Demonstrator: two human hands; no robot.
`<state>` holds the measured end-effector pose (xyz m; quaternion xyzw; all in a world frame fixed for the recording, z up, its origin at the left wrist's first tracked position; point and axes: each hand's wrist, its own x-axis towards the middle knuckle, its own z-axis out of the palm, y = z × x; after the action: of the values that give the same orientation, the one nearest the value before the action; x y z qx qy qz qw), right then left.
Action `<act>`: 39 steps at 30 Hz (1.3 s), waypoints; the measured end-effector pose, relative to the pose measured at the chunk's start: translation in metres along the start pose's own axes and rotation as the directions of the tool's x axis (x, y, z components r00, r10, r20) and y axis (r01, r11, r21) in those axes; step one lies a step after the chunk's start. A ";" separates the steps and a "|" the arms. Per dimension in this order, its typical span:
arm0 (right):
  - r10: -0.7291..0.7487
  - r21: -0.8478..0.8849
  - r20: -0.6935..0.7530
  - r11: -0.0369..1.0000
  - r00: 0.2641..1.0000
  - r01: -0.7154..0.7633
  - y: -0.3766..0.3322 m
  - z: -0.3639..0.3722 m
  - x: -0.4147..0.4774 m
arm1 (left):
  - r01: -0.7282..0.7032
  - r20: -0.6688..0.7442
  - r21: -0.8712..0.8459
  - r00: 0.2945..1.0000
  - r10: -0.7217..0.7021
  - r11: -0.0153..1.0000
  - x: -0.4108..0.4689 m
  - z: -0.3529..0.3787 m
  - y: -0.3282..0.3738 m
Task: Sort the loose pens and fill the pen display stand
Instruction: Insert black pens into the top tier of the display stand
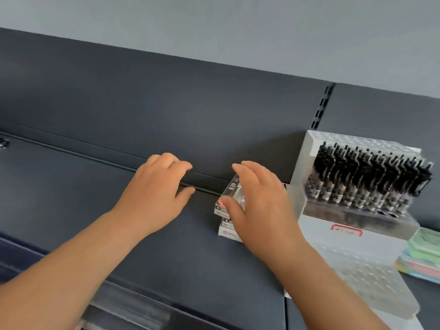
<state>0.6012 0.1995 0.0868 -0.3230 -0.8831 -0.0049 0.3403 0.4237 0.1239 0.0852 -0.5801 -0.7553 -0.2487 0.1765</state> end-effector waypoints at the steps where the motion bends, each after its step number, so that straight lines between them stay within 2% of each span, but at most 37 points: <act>1: -0.001 -0.007 0.029 1.000 1.000 0.002 -0.011 0.009 0.004 | 0.018 0.015 0.012 1.000 -0.019 1.000 -0.001 -0.002 -0.016; 8: 0.020 -0.079 0.130 0.997 0.991 -0.010 -0.067 0.076 0.020 | 0.078 0.145 0.051 0.986 -0.085 0.996 -0.008 0.004 -0.111; 13: 0.082 -0.114 0.323 0.992 0.943 -0.048 -0.085 0.118 0.035 | 0.073 0.268 0.033 0.960 -0.079 0.997 -0.007 0.025 -0.154; 16: 0.147 -0.160 0.408 0.983 0.901 -0.088 -0.089 0.140 0.045 | 0.076 0.360 0.012 0.930 -0.076 0.997 -0.005 0.043 -0.166; 23: 0.202 -0.195 0.494 0.974 0.846 -0.119 -0.094 0.186 0.069 | 0.057 0.502 -0.013 0.864 -0.043 0.998 0.007 0.079 -0.172; 28: 0.242 -0.205 0.611 0.968 0.753 -0.145 -0.093 0.214 0.077 | 0.078 0.532 0.029 0.842 -0.082 0.997 0.015 0.088 -0.186; 34: 0.351 -0.208 0.528 0.936 0.773 -0.284 -0.098 0.228 0.091 | 0.129 0.522 0.091 0.838 -0.158 0.987 0.031 0.098 -0.187; 39: 0.475 -0.140 0.519 0.868 0.711 -0.477 -0.100 0.226 0.105 | 0.279 0.628 0.085 0.730 -0.269 0.956 0.042 0.102 -0.186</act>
<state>0.3497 0.2311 -0.0025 -0.5265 -0.8290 0.1754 0.0693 0.2351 0.1779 -0.0064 -0.5131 -0.8456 -0.0679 -0.1309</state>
